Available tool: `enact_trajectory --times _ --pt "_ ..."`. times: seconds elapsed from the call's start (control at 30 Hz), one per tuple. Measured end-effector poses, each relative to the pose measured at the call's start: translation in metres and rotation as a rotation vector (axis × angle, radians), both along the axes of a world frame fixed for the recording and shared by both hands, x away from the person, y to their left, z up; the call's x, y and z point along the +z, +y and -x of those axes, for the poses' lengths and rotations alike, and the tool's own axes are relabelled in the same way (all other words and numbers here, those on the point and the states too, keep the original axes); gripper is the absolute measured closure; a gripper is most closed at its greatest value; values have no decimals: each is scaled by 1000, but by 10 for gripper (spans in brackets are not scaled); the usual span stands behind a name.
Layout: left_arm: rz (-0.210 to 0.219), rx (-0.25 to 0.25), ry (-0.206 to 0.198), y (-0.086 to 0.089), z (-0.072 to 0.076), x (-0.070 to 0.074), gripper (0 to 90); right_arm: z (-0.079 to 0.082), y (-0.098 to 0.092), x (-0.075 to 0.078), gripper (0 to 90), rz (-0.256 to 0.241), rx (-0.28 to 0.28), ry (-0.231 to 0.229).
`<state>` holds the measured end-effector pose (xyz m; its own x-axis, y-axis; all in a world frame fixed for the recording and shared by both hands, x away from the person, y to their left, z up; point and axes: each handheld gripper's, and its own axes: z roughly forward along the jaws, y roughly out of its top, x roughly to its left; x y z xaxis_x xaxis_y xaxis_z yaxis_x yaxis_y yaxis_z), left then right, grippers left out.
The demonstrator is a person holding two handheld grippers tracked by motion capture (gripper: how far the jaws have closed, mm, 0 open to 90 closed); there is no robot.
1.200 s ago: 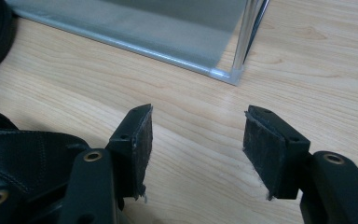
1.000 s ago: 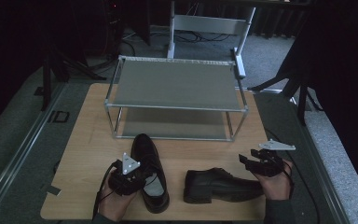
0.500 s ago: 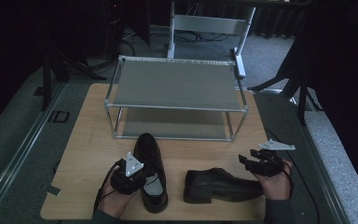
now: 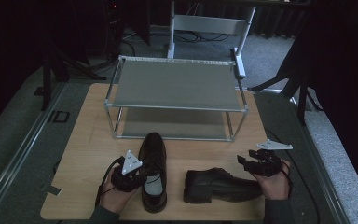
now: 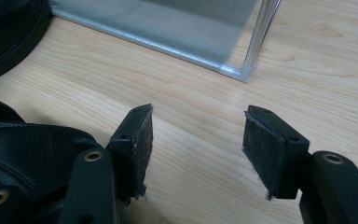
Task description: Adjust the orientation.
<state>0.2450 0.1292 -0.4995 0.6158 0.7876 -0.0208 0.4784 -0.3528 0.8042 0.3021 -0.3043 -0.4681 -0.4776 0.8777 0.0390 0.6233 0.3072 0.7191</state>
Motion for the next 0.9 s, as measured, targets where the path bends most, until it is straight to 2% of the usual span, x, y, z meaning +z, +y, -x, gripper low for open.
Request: enact_trajectory --times 0.07,0.1,0.13,0.23,0.43,0.53,0.57,0.77,0.9 --pt "32 -18 6 2 -4 -2 651 0 0 0 421 2 3 0" --pt "32 -18 6 2 -4 -2 649 0 0 0 421 2 3 0" --pt "54 -29 13 5 -6 -2 645 0 1 1 421 2 6 -1" --pt "63 -26 25 6 -7 -1 624 1 1 2 420 4 10 0" --pt "102 7 83 8 -5 6 465 10 -4 11 416 -15 21 -9" --pt "101 6 99 11 -3 12 409 18 -12 18 410 -25 20 -21" --pt "102 7 101 12 -1 14 395 22 -15 20 410 -28 18 -24" --pt "179 21 89 21 4 28 371 45 -34 29 409 -62 18 -34" --pt "182 15 79 17 5 36 381 59 -42 33 407 -21 20 -29"
